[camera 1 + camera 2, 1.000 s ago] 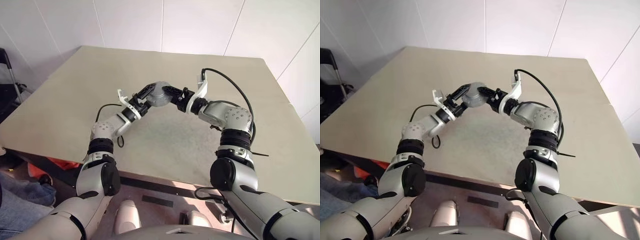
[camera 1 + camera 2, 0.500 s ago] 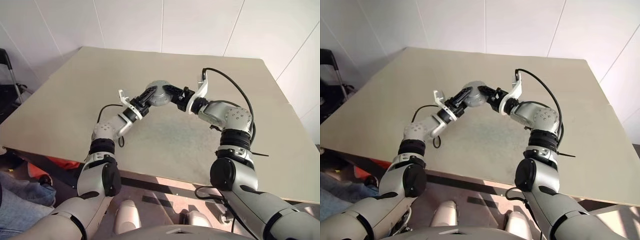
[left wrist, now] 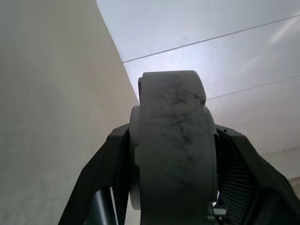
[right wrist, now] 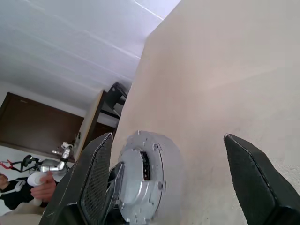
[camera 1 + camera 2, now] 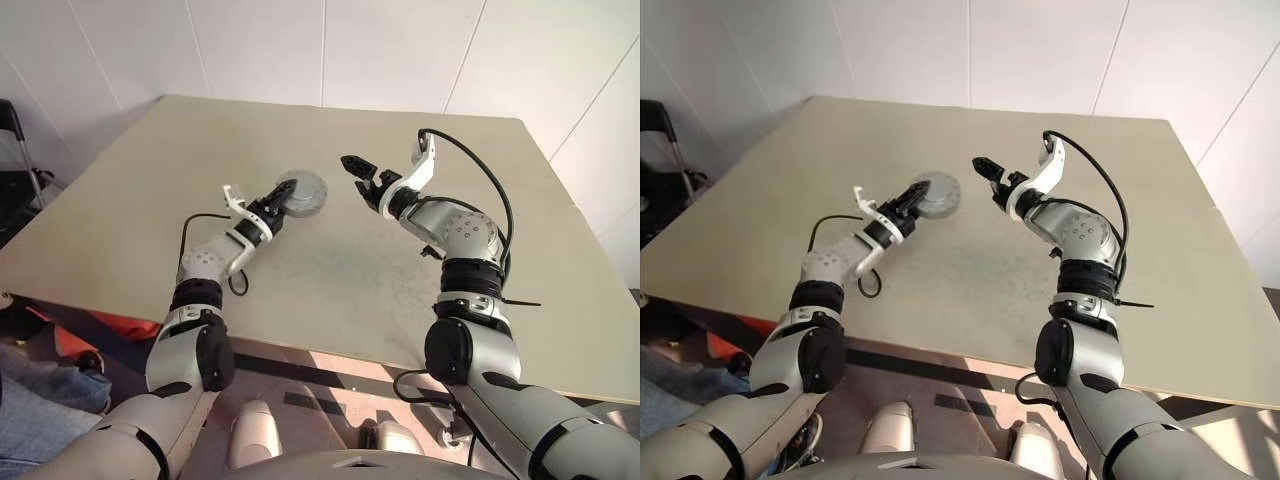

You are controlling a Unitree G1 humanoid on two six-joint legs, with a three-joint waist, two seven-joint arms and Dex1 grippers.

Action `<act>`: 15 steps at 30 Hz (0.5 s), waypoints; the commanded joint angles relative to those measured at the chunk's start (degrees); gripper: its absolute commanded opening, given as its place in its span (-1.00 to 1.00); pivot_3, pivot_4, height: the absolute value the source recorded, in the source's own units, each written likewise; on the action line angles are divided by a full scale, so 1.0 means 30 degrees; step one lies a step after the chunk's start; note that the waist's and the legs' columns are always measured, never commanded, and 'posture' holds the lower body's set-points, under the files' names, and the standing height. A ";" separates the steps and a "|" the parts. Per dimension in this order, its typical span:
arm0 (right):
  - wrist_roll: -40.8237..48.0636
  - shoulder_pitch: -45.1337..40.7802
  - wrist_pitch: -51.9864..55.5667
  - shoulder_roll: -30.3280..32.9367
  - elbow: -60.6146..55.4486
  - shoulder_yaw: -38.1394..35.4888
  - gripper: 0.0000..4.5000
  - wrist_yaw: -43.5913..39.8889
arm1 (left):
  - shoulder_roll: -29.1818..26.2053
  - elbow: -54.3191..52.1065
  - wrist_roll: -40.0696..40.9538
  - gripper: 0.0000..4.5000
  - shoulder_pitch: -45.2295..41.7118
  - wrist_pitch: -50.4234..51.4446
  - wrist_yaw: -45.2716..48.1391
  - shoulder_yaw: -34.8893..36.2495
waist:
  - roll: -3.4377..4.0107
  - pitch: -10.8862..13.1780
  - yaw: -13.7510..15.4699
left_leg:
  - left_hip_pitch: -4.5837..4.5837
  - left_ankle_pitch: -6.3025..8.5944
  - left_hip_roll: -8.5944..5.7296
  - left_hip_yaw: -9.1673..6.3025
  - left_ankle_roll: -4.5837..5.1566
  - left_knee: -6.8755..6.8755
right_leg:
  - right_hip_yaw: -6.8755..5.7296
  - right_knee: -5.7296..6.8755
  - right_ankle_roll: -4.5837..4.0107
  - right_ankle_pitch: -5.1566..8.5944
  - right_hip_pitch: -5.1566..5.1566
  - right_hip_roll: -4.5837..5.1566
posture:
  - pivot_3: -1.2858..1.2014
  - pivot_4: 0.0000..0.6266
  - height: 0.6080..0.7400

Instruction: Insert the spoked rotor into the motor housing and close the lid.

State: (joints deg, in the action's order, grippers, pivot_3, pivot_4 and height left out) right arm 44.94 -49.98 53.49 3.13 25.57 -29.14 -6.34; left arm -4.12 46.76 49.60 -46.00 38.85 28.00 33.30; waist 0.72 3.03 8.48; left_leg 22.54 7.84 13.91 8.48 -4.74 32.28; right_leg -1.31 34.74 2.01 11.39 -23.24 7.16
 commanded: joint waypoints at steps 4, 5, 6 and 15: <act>0.0040 -0.0166 -0.0426 0.0218 0.0010 0.0378 0.91 -0.0223 | -0.1166 -0.1459 0.0027 0.00 0.0827 -0.1716 -0.1078 0.0903 | -0.0009 0.0006 0.0024 | 0.0008 0.0005 0.0002 -0.0001 0.0008 -0.0001 | -0.0003 -0.0005 0.0001 0.0001 0.0000 -0.0002 | 0.03 -1.00 1.00; 0.0018 -0.0198 -0.0451 0.0221 0.0102 0.0422 0.91 -0.0252 | -0.1291 -0.1381 -0.0003 0.00 0.0874 -0.1925 -0.1350 0.1020 | -0.0017 0.0011 0.0052 | 0.0013 0.0005 0.0002 -0.0002 0.0008 0.0004 | -0.0003 -0.0005 0.0001 0.0001 -0.0001 -0.0002 | 0.03 -1.00 1.00; -0.0020 -0.0244 -0.0507 0.0211 0.0209 0.0467 0.91 -0.0279 | -0.1402 -0.1245 -0.0102 0.00 0.0889 -0.2227 -0.1579 0.1106 | -0.0024 0.0015 0.0084 | 0.0022 0.0004 0.0002 -0.0008 0.0007 0.0008 | -0.0008 -0.0003 0.0001 0.0001 -0.0001 -0.0001 | 0.03 -1.00 1.00; -0.0194 -0.0709 -0.0806 0.0221 0.1233 0.0834 0.91 -0.0570 | -0.2233 -0.0434 -0.0848 0.00 0.0963 -0.4166 -0.2858 0.1587 | -0.0035 0.0017 0.0048 | 0.0039 0.0000 0.0008 -0.0025 -0.0001 0.0053 | -0.0016 0.0019 0.0003 0.0000 0.0007 0.0004 | 0.03 -1.00 1.00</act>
State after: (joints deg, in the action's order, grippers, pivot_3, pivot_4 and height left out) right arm 44.02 -49.84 51.83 3.40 29.77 -26.86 -7.35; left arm -9.31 47.17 46.64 -41.23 28.27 18.77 37.67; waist 0.62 3.08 8.63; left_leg 22.66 7.84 13.93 8.40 -4.74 32.44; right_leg -1.36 34.79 2.02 11.39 -23.22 7.17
